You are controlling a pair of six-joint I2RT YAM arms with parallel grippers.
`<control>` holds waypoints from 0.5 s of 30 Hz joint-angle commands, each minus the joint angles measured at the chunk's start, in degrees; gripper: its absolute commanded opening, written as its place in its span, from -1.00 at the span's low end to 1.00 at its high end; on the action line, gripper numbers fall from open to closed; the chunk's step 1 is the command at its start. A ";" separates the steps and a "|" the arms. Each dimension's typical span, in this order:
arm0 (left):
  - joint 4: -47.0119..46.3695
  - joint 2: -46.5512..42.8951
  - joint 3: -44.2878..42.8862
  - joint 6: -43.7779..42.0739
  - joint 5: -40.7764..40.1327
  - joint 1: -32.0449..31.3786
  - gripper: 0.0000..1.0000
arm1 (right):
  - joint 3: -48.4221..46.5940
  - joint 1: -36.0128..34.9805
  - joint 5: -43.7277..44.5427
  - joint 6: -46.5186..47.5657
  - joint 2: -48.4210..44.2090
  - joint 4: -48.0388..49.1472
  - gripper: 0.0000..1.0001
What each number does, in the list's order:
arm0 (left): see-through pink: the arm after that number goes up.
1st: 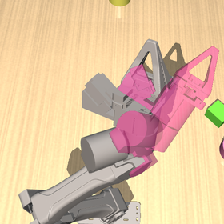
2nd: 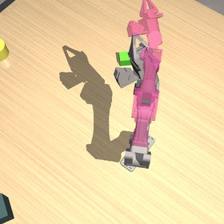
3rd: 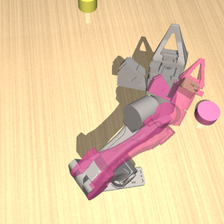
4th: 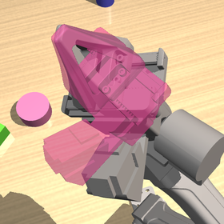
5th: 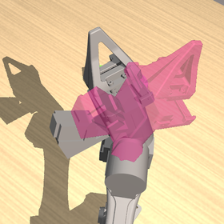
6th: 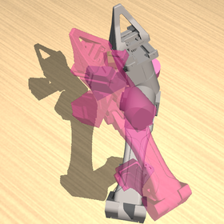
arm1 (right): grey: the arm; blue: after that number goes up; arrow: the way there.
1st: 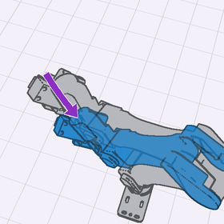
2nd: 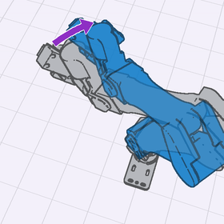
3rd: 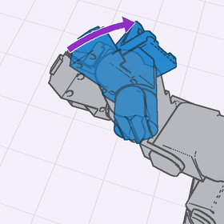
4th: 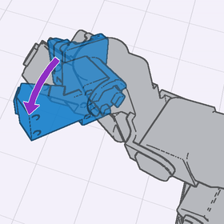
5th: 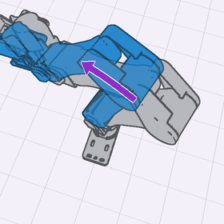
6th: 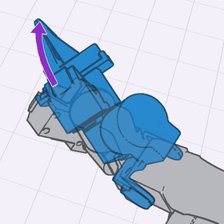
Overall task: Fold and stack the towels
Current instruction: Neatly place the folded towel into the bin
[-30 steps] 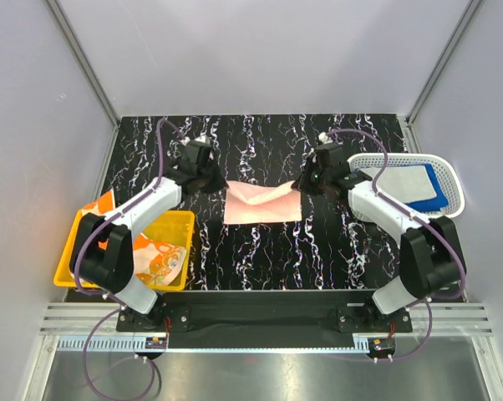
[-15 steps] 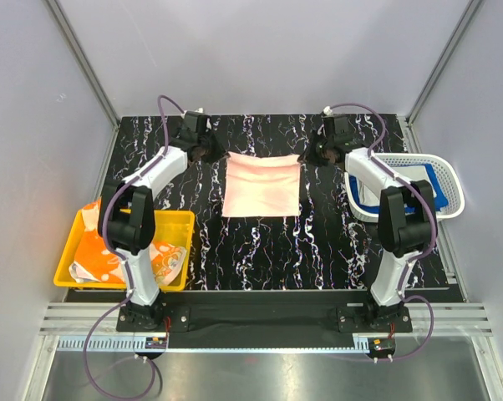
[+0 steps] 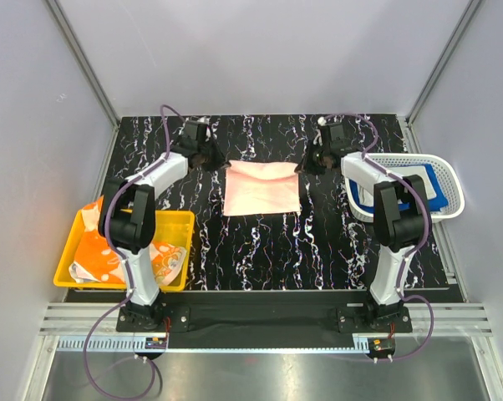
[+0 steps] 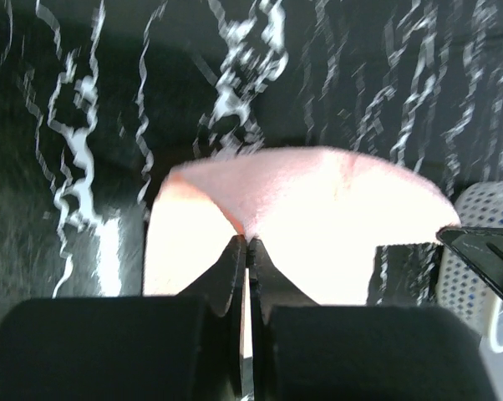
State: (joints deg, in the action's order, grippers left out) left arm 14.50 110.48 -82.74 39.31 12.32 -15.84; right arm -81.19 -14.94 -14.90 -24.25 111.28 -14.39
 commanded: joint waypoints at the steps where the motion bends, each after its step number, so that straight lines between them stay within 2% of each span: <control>1: -2.99 -4.12 3.89 0.50 2.18 0.37 -1.00 | 3.13 0.26 -2.33 -0.97 -3.18 2.09 -1.00; 8: -5.27 -9.30 14.08 0.15 2.98 -0.42 -1.00 | 12.27 0.17 -3.21 -3.26 -7.21 5.78 -1.00; 15: -6.33 -12.21 19.01 -0.02 2.36 -0.86 -1.00 | 17.20 0.17 -3.39 -4.23 -10.64 7.10 -1.00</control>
State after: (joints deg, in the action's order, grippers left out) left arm 11.86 101.86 -64.73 39.53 14.11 -16.62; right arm -65.12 -14.92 -17.47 -27.42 104.95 -10.50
